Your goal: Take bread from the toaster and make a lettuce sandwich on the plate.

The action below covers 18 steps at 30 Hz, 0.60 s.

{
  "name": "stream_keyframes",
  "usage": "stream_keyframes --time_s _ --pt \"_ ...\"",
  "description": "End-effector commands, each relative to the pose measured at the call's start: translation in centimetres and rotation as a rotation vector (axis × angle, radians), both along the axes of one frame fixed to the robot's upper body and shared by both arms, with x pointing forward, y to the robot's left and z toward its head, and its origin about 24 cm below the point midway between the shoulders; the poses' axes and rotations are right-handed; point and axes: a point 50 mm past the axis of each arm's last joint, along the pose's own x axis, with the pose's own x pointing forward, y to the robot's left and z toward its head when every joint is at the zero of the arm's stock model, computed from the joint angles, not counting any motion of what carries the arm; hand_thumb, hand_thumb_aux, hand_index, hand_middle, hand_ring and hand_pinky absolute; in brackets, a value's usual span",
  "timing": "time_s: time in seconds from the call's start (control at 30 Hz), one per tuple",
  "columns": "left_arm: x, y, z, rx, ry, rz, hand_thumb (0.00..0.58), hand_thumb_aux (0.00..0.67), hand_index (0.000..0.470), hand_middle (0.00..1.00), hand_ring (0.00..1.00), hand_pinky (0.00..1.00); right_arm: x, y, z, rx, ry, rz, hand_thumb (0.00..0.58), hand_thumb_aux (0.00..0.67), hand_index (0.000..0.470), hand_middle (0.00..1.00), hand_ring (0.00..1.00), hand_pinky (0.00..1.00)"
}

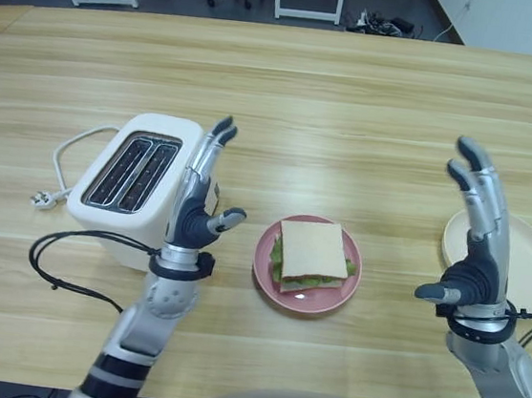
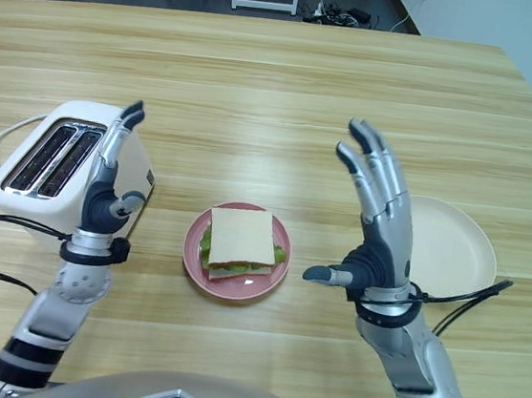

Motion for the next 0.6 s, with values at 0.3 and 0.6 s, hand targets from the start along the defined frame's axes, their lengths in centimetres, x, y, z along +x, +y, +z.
stream_keyframes --time_s 0.3,0.6 --pt "-7.1 2.6 -7.2 0.46 0.957 -0.496 0.58 0.67 0.47 1.0 1.0 1.0 -5.8 -1.2 -6.9 -0.494 0.907 0.341 0.58 0.67 0.47 1.0 1.0 1.0" --pt "-4.5 0.1 -11.0 0.619 0.96 -0.419 0.58 0.67 0.47 1.0 1.0 1.0 -3.4 1.8 -12.0 -0.723 0.83 0.288 0.58 0.67 0.47 1.0 1.0 1.0"
